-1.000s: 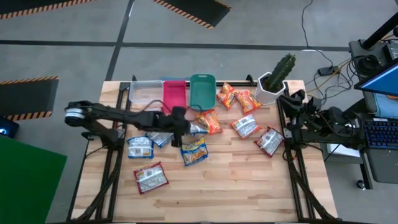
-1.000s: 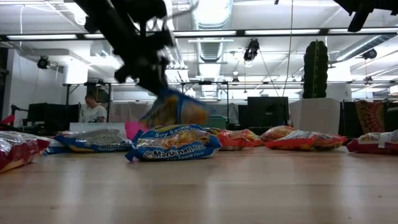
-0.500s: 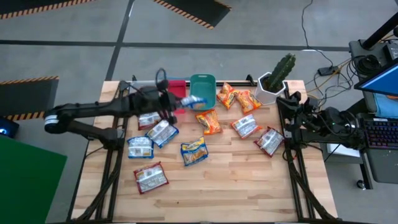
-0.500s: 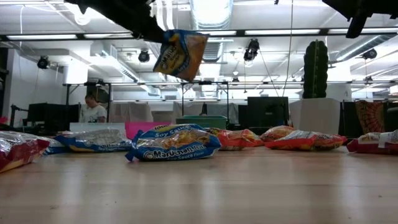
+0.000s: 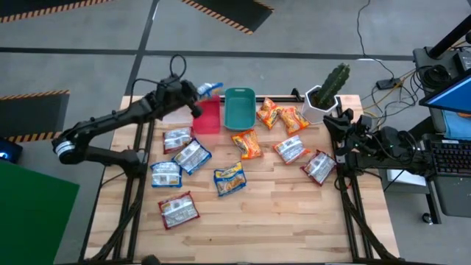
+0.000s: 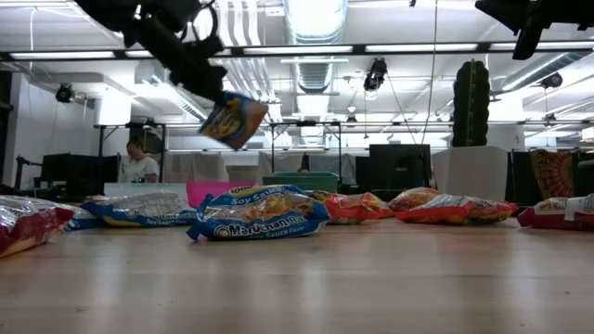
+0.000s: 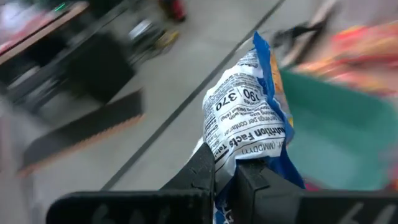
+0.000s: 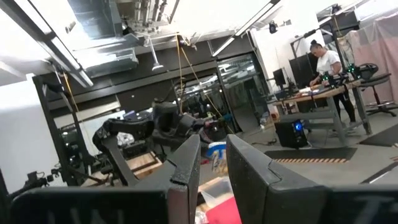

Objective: Sort Maruchan noodles
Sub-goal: Put the blue noodle pack into the transparent bin

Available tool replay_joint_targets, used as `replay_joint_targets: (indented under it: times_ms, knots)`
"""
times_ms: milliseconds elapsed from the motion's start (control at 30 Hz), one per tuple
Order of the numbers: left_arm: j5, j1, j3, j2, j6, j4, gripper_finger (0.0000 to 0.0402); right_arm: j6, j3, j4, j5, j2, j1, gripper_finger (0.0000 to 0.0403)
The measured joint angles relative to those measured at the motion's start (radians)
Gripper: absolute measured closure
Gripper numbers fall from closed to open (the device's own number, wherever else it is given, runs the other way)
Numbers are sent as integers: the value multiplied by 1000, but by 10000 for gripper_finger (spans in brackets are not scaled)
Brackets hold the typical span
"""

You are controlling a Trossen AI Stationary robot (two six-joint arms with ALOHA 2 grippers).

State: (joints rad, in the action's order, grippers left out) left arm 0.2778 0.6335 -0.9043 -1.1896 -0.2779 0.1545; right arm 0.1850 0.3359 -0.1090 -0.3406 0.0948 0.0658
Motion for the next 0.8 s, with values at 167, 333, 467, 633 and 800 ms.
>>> replay_joint_targets:
  times_ms: [167,333,467,633,800]
  knots:
    - [225,53,0,5,38,60,399,-1,0,0,0,2,0,335]
    - [397,59,-25,-2,93,214,400,-2,0,3,0,6,0,335]
    - [397,68,-82,-41,168,351,400,-3,0,4,0,13,0,335]
    - [356,107,-233,-135,243,611,400,-2,0,4,0,13,0,335]
    - [145,194,-396,-249,262,804,400,-2,0,4,0,13,0,335]
